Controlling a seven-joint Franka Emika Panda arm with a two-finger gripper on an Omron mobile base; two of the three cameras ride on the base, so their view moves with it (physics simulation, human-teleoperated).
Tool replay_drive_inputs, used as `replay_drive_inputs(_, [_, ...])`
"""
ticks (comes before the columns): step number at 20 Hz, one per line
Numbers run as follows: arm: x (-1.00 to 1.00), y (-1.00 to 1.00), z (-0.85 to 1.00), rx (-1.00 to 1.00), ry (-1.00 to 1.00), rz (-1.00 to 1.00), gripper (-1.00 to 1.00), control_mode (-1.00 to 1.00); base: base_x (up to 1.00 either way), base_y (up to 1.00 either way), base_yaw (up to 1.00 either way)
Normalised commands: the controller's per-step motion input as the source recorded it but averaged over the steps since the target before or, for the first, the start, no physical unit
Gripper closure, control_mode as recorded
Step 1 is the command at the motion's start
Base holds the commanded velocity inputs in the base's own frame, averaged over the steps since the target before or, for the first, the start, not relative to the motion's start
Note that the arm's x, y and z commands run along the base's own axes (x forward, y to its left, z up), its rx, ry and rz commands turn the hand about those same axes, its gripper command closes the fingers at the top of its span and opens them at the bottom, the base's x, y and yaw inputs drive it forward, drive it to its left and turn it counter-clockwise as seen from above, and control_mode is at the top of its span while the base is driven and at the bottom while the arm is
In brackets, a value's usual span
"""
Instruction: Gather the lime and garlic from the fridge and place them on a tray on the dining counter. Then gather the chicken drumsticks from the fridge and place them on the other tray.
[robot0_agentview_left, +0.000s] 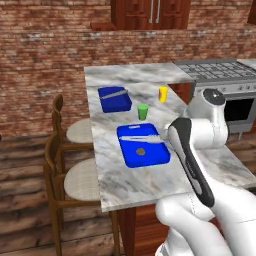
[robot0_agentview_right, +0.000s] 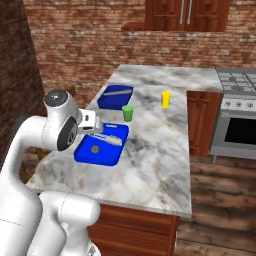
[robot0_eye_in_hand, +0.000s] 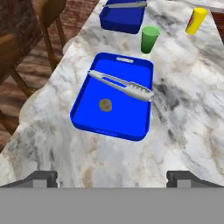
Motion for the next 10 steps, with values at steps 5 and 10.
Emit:
replay_drive_inputs(5, [-0.85,0.00,0.98,-0.05,-0.04,-0.21,-1.00,-1.00,0.00,0.00,0.00])
replay_drive_inputs(10, [-0.79,-0.01,0.68,0.07,0.00,-0.21,-1.00,-1.00,0.00,0.00,0.00])
